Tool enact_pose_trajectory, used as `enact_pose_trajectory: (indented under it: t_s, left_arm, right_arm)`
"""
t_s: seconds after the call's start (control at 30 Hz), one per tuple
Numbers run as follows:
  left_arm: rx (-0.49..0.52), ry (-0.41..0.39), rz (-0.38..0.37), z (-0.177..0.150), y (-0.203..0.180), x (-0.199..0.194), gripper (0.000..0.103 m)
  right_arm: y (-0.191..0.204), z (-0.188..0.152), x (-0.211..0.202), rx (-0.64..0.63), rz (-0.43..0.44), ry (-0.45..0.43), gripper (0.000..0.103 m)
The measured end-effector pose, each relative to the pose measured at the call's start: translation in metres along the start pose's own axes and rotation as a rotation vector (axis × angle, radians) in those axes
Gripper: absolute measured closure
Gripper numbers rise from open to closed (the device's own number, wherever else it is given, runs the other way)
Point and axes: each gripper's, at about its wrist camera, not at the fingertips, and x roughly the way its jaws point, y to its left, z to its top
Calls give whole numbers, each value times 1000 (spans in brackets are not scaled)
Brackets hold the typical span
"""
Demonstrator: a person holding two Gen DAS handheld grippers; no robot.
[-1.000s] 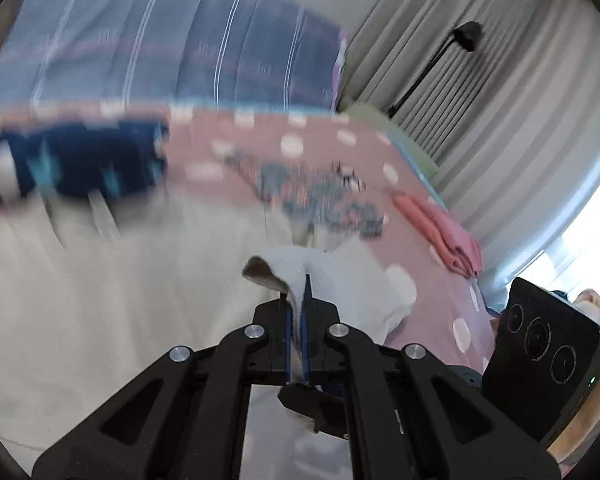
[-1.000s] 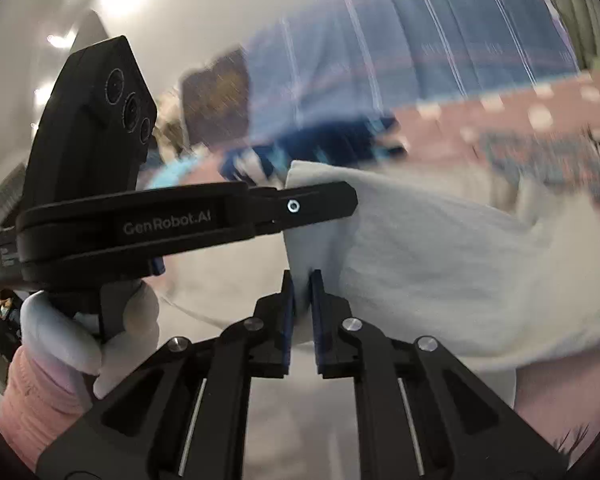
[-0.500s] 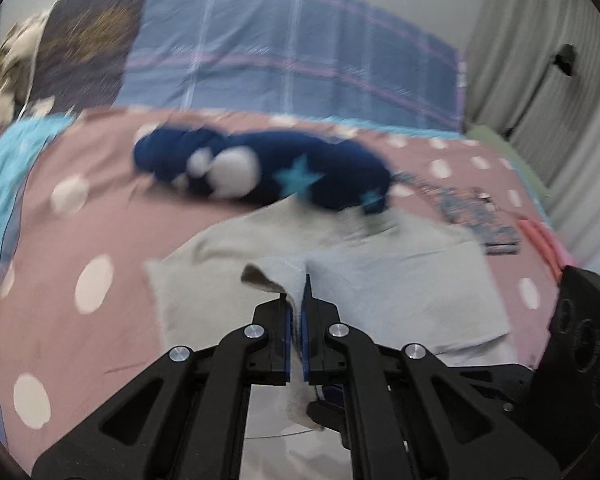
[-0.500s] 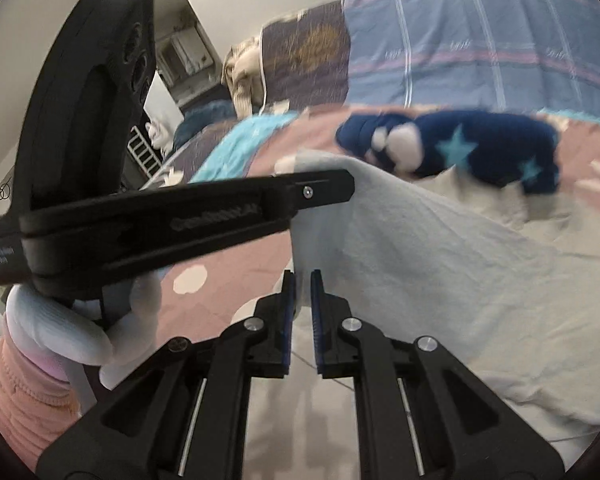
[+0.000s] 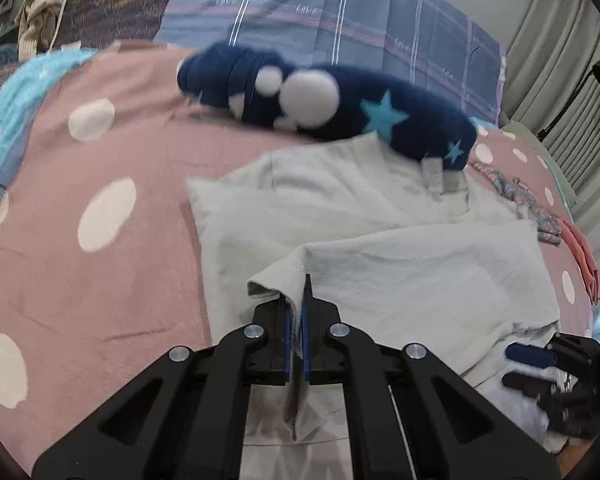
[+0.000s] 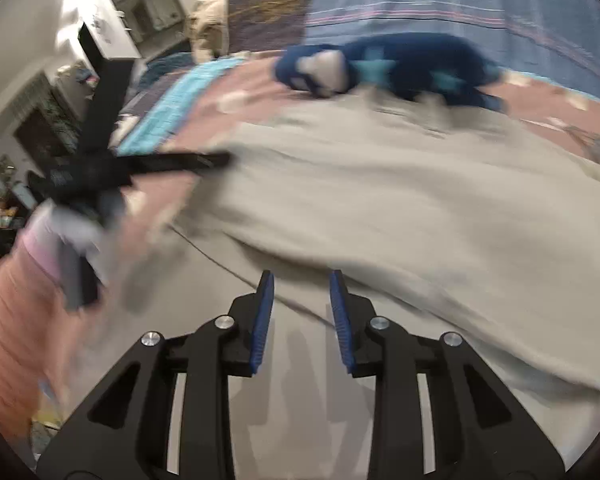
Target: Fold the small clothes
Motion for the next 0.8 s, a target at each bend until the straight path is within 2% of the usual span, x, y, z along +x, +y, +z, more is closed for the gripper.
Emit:
enact_pose_trajectory:
  t_s: [0.1, 0.13, 0.17, 0.2, 0.23, 0.3, 0.33, 0.37, 0.47, 0.5, 0.53, 0.6, 0.67, 0.7, 0.73, 0.8]
  left_arm:
    - [3, -70, -23, 10, -4, -23, 100]
    - [18, -79, 6, 13, -7, -26, 98]
    - [43, -69, 70, 14, -10, -23, 96]
    - [76, -50, 148, 13, -13, -16, 92]
    - [125, -22, 257, 9, -17, -6, 87]
    - [182, -9, 415, 1, -21, 3, 86]
    - [183, -25, 435, 0, -21, 0, 86]
    - [176, -45, 431, -1, -22, -5, 86]
    - [173, -109, 324, -4, -38, -23, 79]
    - [186, -120, 280, -6, -45, -25, 74]
    - [208, -119, 220, -8, -56, -23, 68]
    - [242, -65, 164, -17, -70, -4, 65]
    - [263, 32, 199, -28, -74, 30, 65]
    - [274, 46, 226, -39, -72, 46, 63]
    - [287, -22, 231, -47, -74, 45, 61]
    - [275, -35, 224, -48, -72, 41, 61]
  right_arm:
    - [-42, -24, -22, 56, -104, -8, 74]
    - [-57, -31, -26, 88, -133, -12, 75]
    - [-70, -36, -28, 125, -173, -18, 77]
    - [-88, -43, -31, 176, -242, -39, 89]
    - [-96, -47, -35, 206, -254, -52, 92]
    - [-112, -57, -46, 306, -233, -90, 90]
    - [-112, -59, -49, 314, -230, -99, 87]
    - [-109, -61, -51, 302, -235, -102, 85]
    - [-101, -60, -51, 260, -254, -96, 79]
    - [-96, -59, -51, 249, -248, -101, 79]
    - [-94, -56, -48, 240, -234, -107, 79]
    - [-88, -50, -43, 225, -222, -112, 79]
    - [-90, -46, -38, 237, -265, -106, 83]
    - [-100, -47, -38, 287, -343, -100, 103]
    - [-111, -52, -43, 337, -389, -108, 103]
    - [-136, -66, -64, 433, -426, -149, 103]
